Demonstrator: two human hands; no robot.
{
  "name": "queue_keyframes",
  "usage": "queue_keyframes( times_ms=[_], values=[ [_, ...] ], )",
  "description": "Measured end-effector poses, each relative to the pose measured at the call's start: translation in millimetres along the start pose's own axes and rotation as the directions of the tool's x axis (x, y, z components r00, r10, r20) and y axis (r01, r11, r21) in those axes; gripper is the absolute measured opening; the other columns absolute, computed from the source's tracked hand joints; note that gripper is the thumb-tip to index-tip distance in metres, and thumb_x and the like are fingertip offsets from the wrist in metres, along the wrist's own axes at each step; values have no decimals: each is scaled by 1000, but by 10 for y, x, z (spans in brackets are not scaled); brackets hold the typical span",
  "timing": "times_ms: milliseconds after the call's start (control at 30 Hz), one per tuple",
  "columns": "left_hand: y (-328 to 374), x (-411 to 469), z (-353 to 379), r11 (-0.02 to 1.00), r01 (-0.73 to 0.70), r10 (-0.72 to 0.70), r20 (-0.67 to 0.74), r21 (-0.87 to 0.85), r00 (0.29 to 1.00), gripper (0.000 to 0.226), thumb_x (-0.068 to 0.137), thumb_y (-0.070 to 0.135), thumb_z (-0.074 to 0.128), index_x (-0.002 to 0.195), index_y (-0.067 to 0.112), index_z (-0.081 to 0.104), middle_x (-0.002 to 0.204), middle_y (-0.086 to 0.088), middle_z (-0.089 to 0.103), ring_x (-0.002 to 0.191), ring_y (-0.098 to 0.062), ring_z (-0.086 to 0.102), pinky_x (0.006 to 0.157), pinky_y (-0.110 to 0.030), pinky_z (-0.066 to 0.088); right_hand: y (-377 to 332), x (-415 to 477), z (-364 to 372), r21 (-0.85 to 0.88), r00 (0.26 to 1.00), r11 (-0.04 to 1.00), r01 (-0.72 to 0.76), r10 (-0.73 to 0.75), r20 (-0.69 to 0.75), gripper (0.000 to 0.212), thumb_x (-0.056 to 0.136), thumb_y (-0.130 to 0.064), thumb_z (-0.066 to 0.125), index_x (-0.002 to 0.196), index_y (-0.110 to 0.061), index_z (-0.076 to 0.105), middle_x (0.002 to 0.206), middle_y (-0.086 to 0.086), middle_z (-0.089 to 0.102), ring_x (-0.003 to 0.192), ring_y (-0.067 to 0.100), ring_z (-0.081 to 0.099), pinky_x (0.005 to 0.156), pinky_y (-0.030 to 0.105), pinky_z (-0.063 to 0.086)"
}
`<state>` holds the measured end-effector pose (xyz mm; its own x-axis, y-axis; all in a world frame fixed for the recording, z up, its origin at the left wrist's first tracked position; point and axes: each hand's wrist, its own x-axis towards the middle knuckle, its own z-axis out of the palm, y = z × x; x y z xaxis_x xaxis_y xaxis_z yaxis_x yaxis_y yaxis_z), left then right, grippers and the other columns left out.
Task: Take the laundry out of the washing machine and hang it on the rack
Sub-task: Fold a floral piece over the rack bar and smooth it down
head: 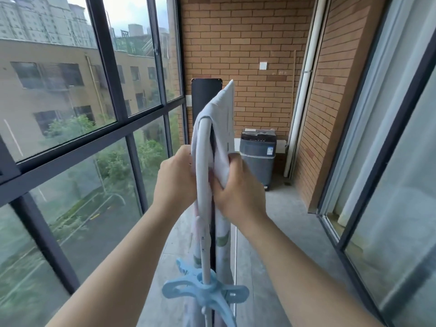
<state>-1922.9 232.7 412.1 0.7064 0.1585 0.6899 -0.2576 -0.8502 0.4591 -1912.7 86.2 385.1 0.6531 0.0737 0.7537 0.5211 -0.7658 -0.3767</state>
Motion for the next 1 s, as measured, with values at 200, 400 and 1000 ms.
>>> queue_keyframes(
  times_ms=[200, 400, 1000],
  values=[
    [-208, -271, 158, 977, 144, -158, 85, 156, 984, 21, 71, 11, 49, 57, 15, 34, 47, 6, 40, 47, -18, 31, 41, -26, 23, 335, -228, 184, -26, 966, 996, -80, 84, 245, 12, 97, -29, 54, 103, -19, 50, 83, 3, 64, 63, 27, 60, 53, 31, 50],
    [-331, -443, 161, 935, 304, -319, 62, 181, 946, 4, 85, 8, 53, 88, 8, 50, 73, -9, 59, 66, -31, 55, 58, -39, 51, 662, -475, 254, -75, 911, 982, -174, 189, 366, 15, 94, -25, 58, 104, -15, 53, 86, 0, 51, 66, 23, 49, 55, 28, 45],
    [-779, -875, 561, 706, 689, -689, 68, -161, 722, 35, 81, -9, 44, 61, 19, 49, 63, 2, 53, 42, 9, 54, 31, -6, 32, 1247, -1286, 708, 103, 658, 739, -666, 517, 548, 24, 94, -9, 38, 90, -15, 61, 86, 9, 64, 76, 31, 57, 59, 27, 39]
  ],
)
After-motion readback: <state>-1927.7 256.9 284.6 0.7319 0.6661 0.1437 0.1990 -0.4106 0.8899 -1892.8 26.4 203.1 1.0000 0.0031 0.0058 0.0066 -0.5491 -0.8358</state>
